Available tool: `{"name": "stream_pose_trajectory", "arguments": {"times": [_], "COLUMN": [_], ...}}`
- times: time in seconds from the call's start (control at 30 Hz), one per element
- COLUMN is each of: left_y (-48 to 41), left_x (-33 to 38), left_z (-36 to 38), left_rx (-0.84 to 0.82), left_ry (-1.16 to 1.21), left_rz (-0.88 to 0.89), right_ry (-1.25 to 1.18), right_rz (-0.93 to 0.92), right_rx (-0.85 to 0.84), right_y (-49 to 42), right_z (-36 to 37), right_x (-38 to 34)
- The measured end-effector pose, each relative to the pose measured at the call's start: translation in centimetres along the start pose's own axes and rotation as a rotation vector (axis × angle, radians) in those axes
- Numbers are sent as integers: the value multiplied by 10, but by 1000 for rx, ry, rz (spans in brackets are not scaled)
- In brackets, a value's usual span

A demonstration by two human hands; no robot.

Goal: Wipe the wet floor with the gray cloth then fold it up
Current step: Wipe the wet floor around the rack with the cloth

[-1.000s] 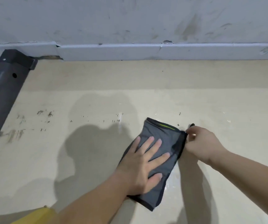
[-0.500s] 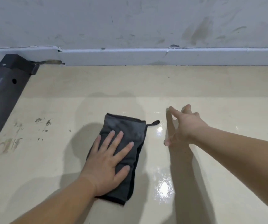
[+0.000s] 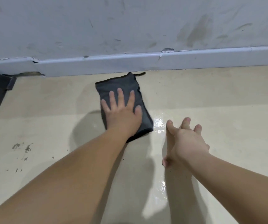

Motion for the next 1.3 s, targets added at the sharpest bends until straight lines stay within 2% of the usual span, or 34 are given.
{"name": "stream_pose_trajectory", "arguments": {"times": [0.07, 0.17, 0.23, 0.3, 0.43, 0.47, 0.53, 0.6, 0.7, 0.77, 0.83, 0.9, 1.07, 1.3], "left_y": [3, 32, 44, 39, 49, 61, 92, 127, 168, 159, 132, 105, 61, 56], "left_x": [32, 64, 50, 13, -74, -81, -74, -50, -18, -22, -31, -40, -47, -47], "left_z": [-1, 16, 17, 13, 14, 19, 32, 46, 65, 65, 54, 40, 16, 14], "left_rx": [55, 76, 65, 34, 77, 79, 71, 56, 16, -23, -33, -28, -6, 30], "left_ry": [-9, -114, -167, -145, 73, 136, 191, 147, 3, -66, -87, -107, -100, -24], "left_rz": [80, 461, 646, 591, -27, -137, -235, -163, 207, 418, 552, 554, 364, 385], "right_ry": [3, 4, 4, 3, 14, 16, 15, 10, 21, 39, 44, 37, 38, 30], "right_rz": [-5, -9, -25, -24, -22, -19, -15, -13, -17, -27, -23, -25, -23, -3], "right_rx": [9, 36, 51, 43, 32, 27, 28, 32, 30, 41, 32, 35, 14, -70], "right_y": [-1, -1, -3, -3, -4, -3, -3, -3, -4, -6, -7, -8, -5, 2], "right_z": [1, 2, 4, 4, 3, 3, 4, 4, 4, 4, 5, 7, 5, 2], "right_x": [-1, 1, 1, 2, 0, -1, -1, 0, 1, 2, 3, 4, 3, -1]}}
Point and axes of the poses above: each hand's wrist, its own y-axis away from the middle knuckle, its own z-axis out of the palm, x = y × z, the point moved 6 cm from there along -y, towards the middle knuckle, and after that the axes turned 8 degrees about -x, right-handed, at the moved point
